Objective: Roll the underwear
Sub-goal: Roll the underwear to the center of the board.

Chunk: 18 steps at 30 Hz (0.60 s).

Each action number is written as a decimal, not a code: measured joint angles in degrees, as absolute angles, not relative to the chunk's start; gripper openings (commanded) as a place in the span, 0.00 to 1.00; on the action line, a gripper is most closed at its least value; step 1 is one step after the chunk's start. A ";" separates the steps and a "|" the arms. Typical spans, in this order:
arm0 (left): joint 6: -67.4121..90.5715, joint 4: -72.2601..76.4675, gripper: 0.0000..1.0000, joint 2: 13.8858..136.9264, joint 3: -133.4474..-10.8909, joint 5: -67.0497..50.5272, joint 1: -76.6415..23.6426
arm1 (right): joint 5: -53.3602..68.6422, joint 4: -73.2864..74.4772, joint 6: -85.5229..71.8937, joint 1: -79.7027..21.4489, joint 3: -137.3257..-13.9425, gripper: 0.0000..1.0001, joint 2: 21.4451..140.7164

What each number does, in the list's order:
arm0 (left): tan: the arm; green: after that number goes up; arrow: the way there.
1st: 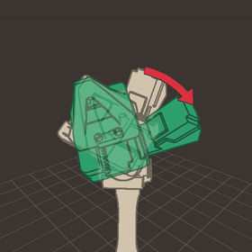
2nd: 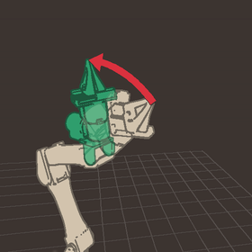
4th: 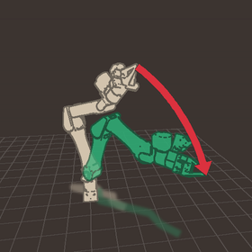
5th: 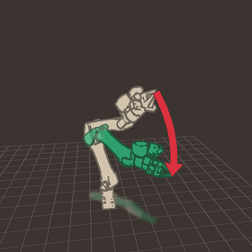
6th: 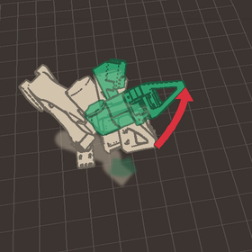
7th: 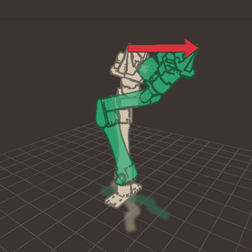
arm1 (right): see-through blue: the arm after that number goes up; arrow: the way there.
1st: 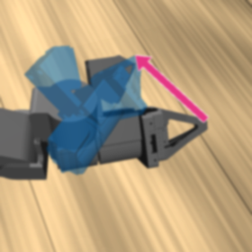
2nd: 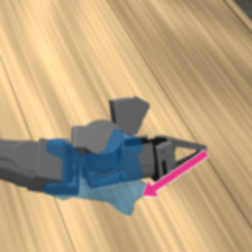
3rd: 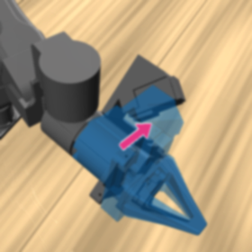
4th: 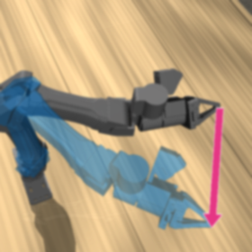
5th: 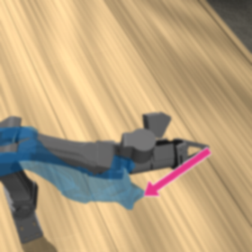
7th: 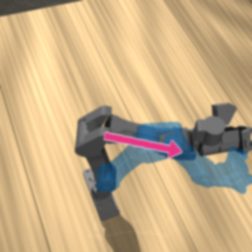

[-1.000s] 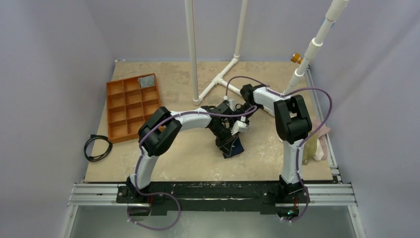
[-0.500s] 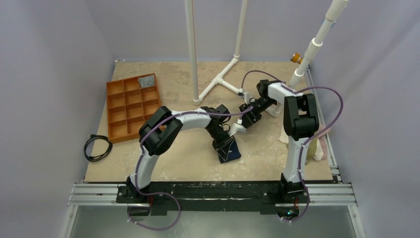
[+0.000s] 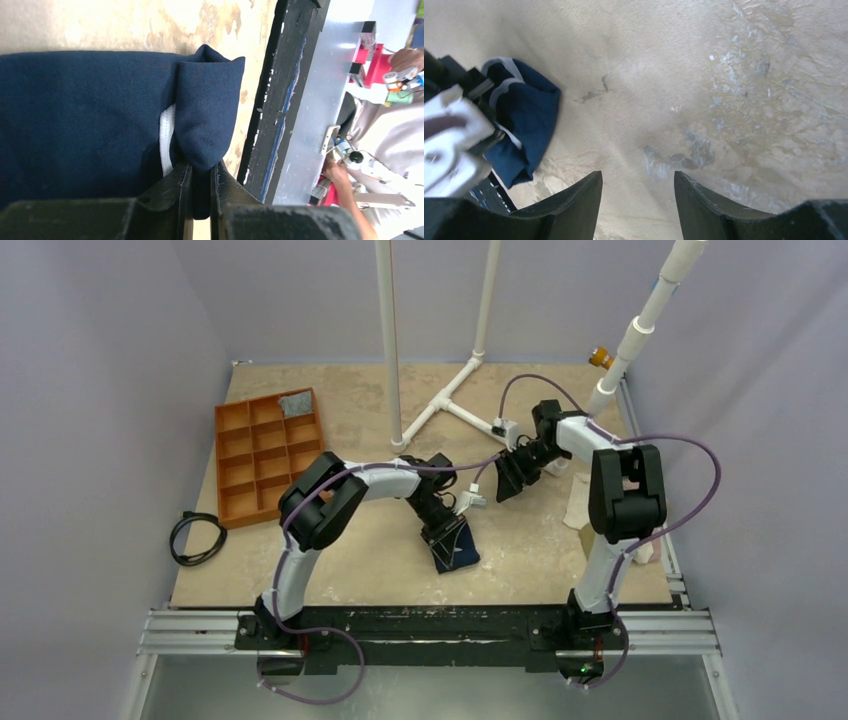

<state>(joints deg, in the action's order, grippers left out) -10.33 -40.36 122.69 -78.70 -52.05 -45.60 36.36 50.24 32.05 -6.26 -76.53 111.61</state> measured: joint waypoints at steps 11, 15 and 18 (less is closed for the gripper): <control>-10.02 -44.07 0.00 125.93 -79.40 -57.54 -42.06 | 36.77 45.32 34.44 -6.04 -67.53 0.57 100.77; -10.04 -46.24 0.00 128.01 -80.95 -59.66 -41.45 | 38.59 45.63 37.93 -5.89 -64.23 0.61 96.55; -10.09 -47.68 0.00 129.19 -81.89 -60.66 -40.97 | 38.94 45.54 39.68 -6.48 -61.52 0.62 90.91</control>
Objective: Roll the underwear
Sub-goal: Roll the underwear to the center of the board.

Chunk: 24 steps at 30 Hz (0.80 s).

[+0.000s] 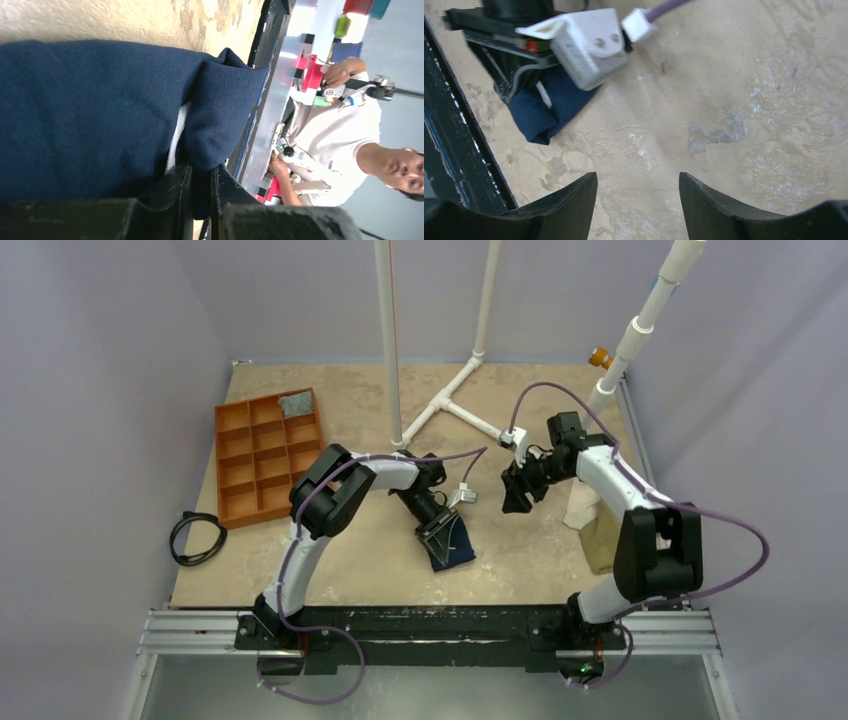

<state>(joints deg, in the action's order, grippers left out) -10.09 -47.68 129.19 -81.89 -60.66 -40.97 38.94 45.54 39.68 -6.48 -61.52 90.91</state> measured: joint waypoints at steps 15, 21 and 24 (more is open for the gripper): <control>-13.17 -57.89 0.00 136.29 -88.25 -65.84 -39.38 | 24.36 33.56 39.88 -32.82 -49.01 0.68 70.94; -16.19 -62.30 0.00 137.75 -90.61 -65.54 -39.27 | 18.26 30.72 40.03 -40.66 -46.41 0.68 72.60; -17.10 -63.46 0.00 138.10 -91.20 -65.39 -39.22 | 15.29 29.67 40.10 -44.42 -45.50 0.68 73.23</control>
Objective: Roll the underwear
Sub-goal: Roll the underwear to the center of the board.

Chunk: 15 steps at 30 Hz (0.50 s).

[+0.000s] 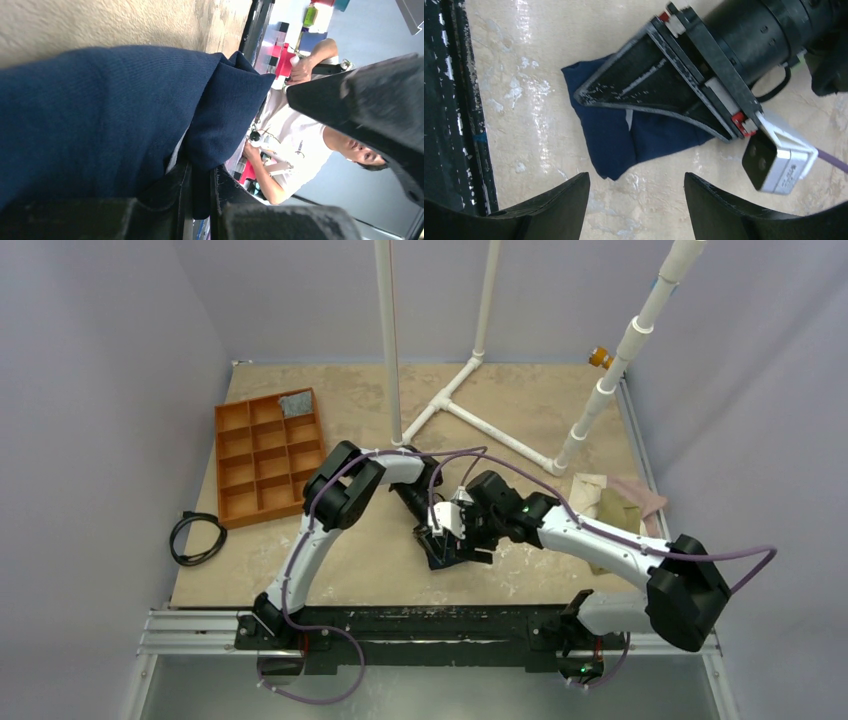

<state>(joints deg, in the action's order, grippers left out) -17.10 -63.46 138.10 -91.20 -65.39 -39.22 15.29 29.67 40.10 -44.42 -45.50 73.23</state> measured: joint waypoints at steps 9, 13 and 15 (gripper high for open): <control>-18.02 -64.60 0.00 138.52 -91.77 -65.36 -39.13 | 9.96 26.06 40.10 -51.99 -44.77 0.67 77.06; -18.20 -64.73 0.00 138.54 -91.81 -65.36 -39.13 | 8.43 24.95 40.07 -54.11 -44.51 0.65 79.48; -18.22 -64.77 0.00 138.56 -91.83 -65.36 -39.13 | 8.08 24.45 40.10 -54.65 -44.47 0.62 80.38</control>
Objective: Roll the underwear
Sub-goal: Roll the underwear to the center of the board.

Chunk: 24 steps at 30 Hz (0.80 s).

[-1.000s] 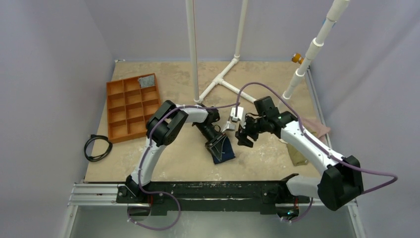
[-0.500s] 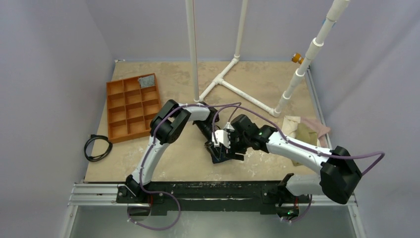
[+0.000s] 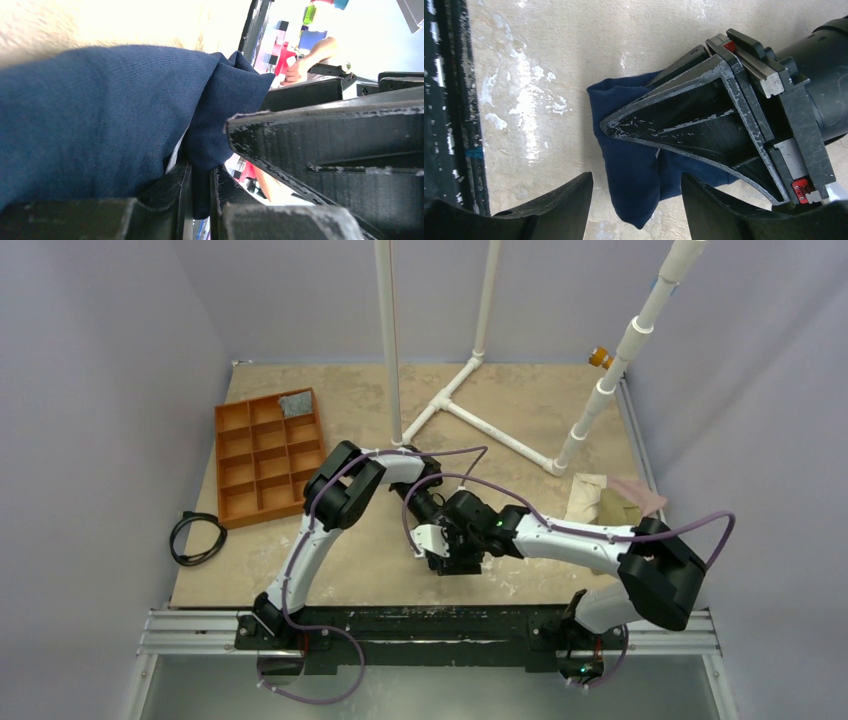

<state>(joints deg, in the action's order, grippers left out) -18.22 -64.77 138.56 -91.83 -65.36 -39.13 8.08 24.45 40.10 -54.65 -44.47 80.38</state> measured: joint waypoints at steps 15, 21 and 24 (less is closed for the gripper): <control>-18.26 -64.79 0.00 138.56 -91.85 -65.36 -39.13 | 7.29 22.22 40.21 -55.07 -44.66 0.32 86.39; -18.59 -64.77 0.05 138.56 -91.83 -65.34 -39.11 | 8.01 23.53 40.62 -55.11 -46.17 0.00 87.85; -18.61 -64.73 0.10 138.52 -91.77 -65.36 -39.11 | 8.12 24.36 40.73 -55.11 -46.81 0.00 88.29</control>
<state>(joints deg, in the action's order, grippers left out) -18.61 -64.73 138.52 -91.77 -65.36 -39.11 8.12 24.36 40.73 -55.11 -46.81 88.29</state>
